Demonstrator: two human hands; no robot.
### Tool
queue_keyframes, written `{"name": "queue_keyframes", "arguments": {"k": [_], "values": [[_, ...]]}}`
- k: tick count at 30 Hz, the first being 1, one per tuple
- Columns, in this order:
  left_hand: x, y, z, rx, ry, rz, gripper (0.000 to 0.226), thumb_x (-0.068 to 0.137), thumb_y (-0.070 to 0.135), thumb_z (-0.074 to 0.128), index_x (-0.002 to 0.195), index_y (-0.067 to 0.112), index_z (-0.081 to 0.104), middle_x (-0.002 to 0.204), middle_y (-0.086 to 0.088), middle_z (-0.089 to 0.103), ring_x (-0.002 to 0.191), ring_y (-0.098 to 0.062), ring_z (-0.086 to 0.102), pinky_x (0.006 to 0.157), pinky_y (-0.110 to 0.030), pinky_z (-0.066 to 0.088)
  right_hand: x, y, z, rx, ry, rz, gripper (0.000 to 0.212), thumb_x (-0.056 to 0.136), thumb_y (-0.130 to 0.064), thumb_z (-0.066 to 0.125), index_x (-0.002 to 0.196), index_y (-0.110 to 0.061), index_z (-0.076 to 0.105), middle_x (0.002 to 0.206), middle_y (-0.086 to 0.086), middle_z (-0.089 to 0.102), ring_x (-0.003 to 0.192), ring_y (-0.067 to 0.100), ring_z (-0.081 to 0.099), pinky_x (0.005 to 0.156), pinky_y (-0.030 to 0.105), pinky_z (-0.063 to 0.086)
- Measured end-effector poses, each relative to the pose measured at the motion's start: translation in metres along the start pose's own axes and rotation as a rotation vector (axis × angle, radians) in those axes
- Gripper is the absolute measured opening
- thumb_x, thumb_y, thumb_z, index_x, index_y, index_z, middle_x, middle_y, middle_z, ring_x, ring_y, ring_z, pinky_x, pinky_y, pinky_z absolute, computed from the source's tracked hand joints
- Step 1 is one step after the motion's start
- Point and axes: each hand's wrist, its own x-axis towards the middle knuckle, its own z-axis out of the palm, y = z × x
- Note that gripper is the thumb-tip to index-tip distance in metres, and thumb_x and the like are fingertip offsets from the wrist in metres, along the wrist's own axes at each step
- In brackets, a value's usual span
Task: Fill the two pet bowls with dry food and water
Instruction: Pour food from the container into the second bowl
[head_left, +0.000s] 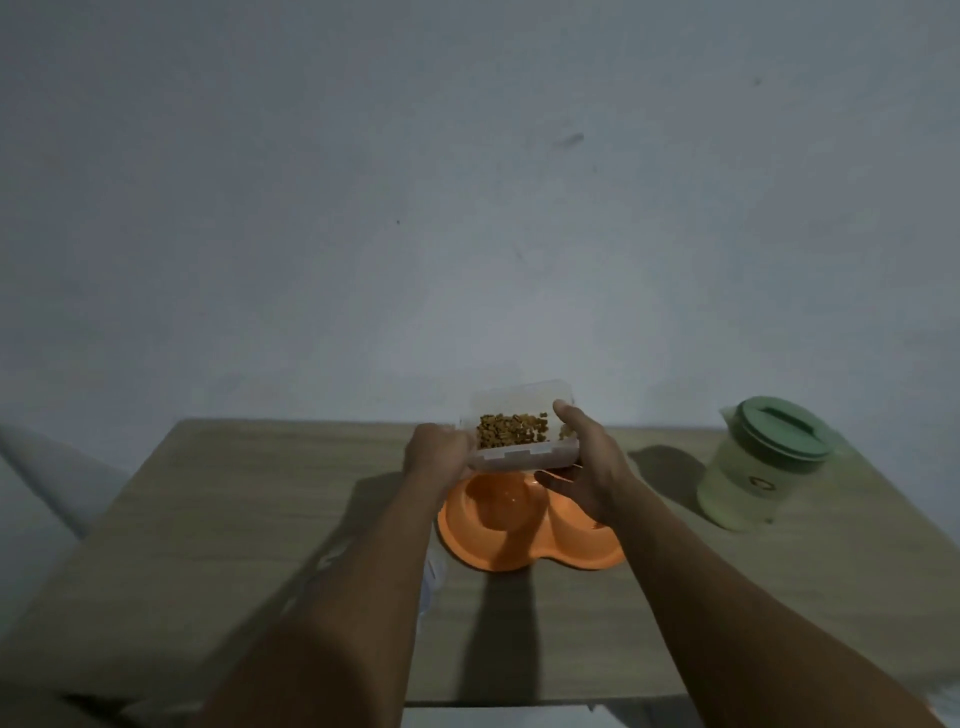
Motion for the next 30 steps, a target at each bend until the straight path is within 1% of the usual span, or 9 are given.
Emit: {"name": "queue_keyframes", "arguments": {"k": [3, 7, 10, 11, 13, 17, 22, 27, 30], "values": [[-0.005, -0.004, 0.020, -0.053, -0.059, -0.007, 0.010, 0.088, 0.001, 0.059, 0.080, 0.007, 0.059, 0.078, -0.014, 0.062, 0.065, -0.026, 0.064, 0.080, -0.051, 0.059, 0.000, -0.001, -0.016, 0.047, -0.015, 0.011, 0.052, 0.088, -0.045, 0.068, 0.125, -0.013, 0.052, 0.120, 0.017, 0.062, 0.102, 0.035, 0.065, 0.079, 0.044, 0.057], [-0.014, -0.008, 0.034, -0.098, -0.061, -0.043, 0.018, 0.094, 0.005, 0.054, 0.078, 0.013, 0.058, 0.085, -0.013, 0.062, 0.081, -0.027, 0.064, 0.075, -0.037, 0.057, 0.004, 0.001, -0.028, 0.039, 0.014, -0.001, 0.058, 0.083, -0.048, 0.072, 0.124, -0.010, 0.054, 0.118, 0.019, 0.066, 0.093, 0.038, 0.071, 0.073, 0.044, 0.061], [-0.012, -0.016, 0.033, -0.013, -0.030, -0.056, 0.015, 0.087, 0.016, 0.056, 0.073, 0.009, 0.060, 0.083, -0.020, 0.062, 0.076, -0.031, 0.060, 0.070, -0.040, 0.052, 0.006, 0.003, -0.028, -0.098, 0.107, -0.117, 0.076, 0.078, -0.051, 0.075, 0.136, -0.009, 0.049, 0.130, 0.013, 0.057, 0.101, 0.035, 0.064, 0.065, 0.040, 0.062], [-0.008, -0.021, 0.031, 0.060, 0.004, -0.047, 0.016, 0.081, 0.019, 0.056, 0.074, 0.007, 0.063, 0.086, -0.025, 0.064, 0.072, -0.031, 0.059, 0.066, -0.040, 0.048, 0.005, 0.003, -0.027, -0.148, 0.138, -0.153, 0.080, 0.076, -0.052, 0.076, 0.138, -0.010, 0.047, 0.131, 0.012, 0.055, 0.099, 0.032, 0.063, 0.063, 0.039, 0.062], [-0.009, -0.026, 0.020, 0.309, 0.063, -0.003, 0.024, 0.086, 0.022, 0.055, 0.088, 0.003, 0.070, 0.102, -0.023, 0.068, 0.084, -0.033, 0.062, 0.069, -0.033, 0.043, 0.003, 0.007, -0.024, -0.233, 0.192, -0.218, 0.070, 0.075, -0.051, 0.076, 0.129, -0.012, 0.054, 0.123, 0.012, 0.059, 0.088, 0.026, 0.064, 0.069, 0.045, 0.063], [-0.013, -0.043, -0.003, 0.691, 0.068, 0.074, 0.043, 0.089, 0.012, 0.055, 0.131, 0.011, 0.059, 0.137, -0.010, 0.058, 0.127, -0.029, 0.053, 0.099, -0.031, 0.043, 0.002, 0.013, -0.018, -0.277, 0.261, -0.252, 0.050, 0.074, -0.051, 0.076, 0.107, -0.017, 0.061, 0.105, 0.012, 0.067, 0.085, 0.030, 0.069, 0.072, 0.054, 0.061], [-0.012, -0.071, -0.011, 0.843, -0.109, 0.144, 0.038, 0.085, 0.020, 0.067, 0.122, 0.015, 0.062, 0.124, -0.008, 0.066, 0.116, -0.028, 0.060, 0.087, -0.032, 0.046, 0.002, 0.025, -0.014, -0.292, 0.330, -0.227, 0.067, 0.061, -0.065, 0.072, 0.108, -0.019, 0.062, 0.108, 0.008, 0.066, 0.089, 0.028, 0.068, 0.072, 0.050, 0.062], [-0.003, -0.092, -0.010, 0.788, -0.191, 0.240, 0.080, 0.069, 0.030, 0.082, 0.140, 0.025, 0.046, 0.134, -0.001, 0.058, 0.124, -0.023, 0.054, 0.101, -0.039, 0.044, 0.003, 0.030, -0.014, -0.305, 0.347, -0.216, 0.054, 0.068, -0.061, 0.074, 0.102, -0.022, 0.058, 0.104, 0.008, 0.066, 0.087, 0.028, 0.069, 0.074, 0.050, 0.062], [0.002, -0.098, -0.008, 0.906, -0.227, 0.275, 0.097, 0.062, 0.043, 0.082, 0.146, 0.031, 0.034, 0.140, 0.002, 0.052, 0.126, -0.023, 0.052, 0.101, -0.046, 0.044, 0.006, 0.033, -0.015, -0.308, 0.349, -0.220, 0.049, 0.073, -0.056, 0.074, 0.104, -0.021, 0.057, 0.105, 0.009, 0.065, 0.085, 0.028, 0.068, 0.072, 0.048, 0.063]]}}
